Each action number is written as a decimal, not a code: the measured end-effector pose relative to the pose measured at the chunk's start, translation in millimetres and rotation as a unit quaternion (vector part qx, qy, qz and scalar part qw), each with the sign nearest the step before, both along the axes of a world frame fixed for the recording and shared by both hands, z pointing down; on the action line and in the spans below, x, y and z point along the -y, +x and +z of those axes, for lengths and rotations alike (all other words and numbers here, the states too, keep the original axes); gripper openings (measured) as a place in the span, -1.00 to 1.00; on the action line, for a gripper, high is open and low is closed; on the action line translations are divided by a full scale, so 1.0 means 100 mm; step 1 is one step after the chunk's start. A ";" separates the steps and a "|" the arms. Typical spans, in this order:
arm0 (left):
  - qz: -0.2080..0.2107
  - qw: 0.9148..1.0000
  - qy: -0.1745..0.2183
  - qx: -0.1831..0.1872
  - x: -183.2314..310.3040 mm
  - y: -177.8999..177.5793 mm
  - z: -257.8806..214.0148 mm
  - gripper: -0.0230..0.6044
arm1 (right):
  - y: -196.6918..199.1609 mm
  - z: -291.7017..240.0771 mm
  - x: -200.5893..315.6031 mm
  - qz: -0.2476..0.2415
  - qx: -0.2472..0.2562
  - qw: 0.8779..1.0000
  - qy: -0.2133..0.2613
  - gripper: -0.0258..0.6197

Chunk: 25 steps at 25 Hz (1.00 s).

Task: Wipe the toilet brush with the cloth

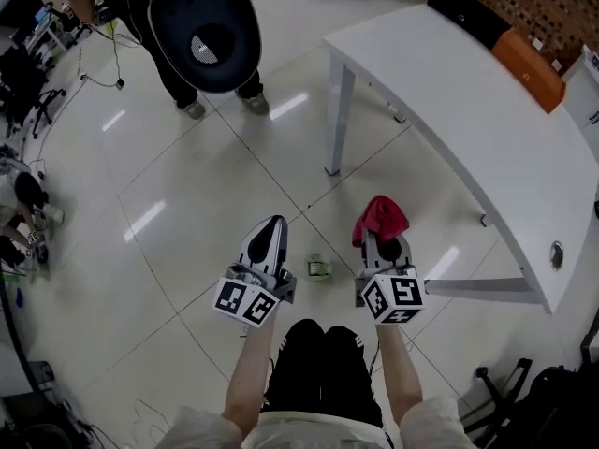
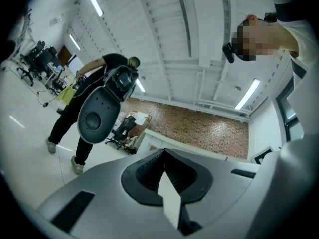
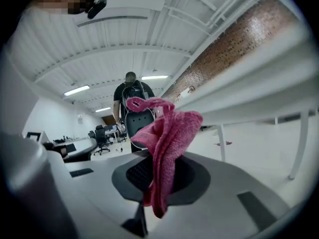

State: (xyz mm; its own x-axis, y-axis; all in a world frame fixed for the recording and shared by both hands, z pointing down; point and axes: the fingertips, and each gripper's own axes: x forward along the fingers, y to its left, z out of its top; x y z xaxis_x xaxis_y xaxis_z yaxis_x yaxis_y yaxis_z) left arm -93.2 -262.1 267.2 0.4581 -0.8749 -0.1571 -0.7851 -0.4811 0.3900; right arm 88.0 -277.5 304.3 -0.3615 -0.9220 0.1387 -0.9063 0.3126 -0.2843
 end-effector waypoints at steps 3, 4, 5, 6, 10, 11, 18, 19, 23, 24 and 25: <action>0.007 1.000 -0.020 0.006 -0.25 0.03 -0.99 -0.91 | 0.11 -1.01 -0.31 0.014 -0.028 0.999 -0.019 -0.82; 0.006 1.000 -0.030 0.007 -0.35 0.04 -1.29 -0.91 | 0.15 -1.33 -0.44 0.019 -0.034 0.999 -0.030 -0.82; 0.003 0.999 -0.039 0.009 -0.43 0.02 -1.58 -0.91 | 0.17 -1.63 -0.56 0.019 -0.043 0.998 -0.041 -0.82; 0.001 0.999 -0.045 0.015 -0.50 0.01 -1.86 -0.91 | 0.17 -1.92 -0.67 0.013 -0.054 0.997 -0.052 -0.83; 0.011 1.000 -0.019 0.020 -0.74 -0.02 -2.88 -0.91 | 0.04 -2.94 -1.03 -0.040 -0.063 0.997 -0.030 -0.83; 0.013 1.000 -0.008 0.019 -0.85 -0.03 -3.06 -0.91 | 0.03 -3.13 -1.16 -0.041 -0.064 0.997 -0.015 -0.83; -0.002 0.999 0.040 0.008 -1.99 -0.08 -3.62 -0.91 | 0.09 -3.66 -2.29 -0.026 -0.013 0.999 0.023 -0.83; -0.004 0.999 0.042 0.010 -2.23 -0.06 -3.63 -0.91 | 0.09 -3.67 -2.53 -0.035 -0.014 0.999 0.027 -0.82; -0.011 0.999 0.050 0.002 -3.17 0.14 -3.69 -0.91 | 0.24 -3.74 -3.40 -0.047 -0.022 0.998 0.036 -0.83; -0.009 0.999 0.049 0.003 -3.41 0.22 -3.67 -0.91 | 0.29 -3.72 -3.61 -0.047 -0.025 0.998 0.035 -0.82; -0.007 0.999 0.048 0.006 -3.64 0.28 -3.64 -0.91 | 0.33 -3.70 -3.82 -0.047 -0.026 0.998 0.034 -0.82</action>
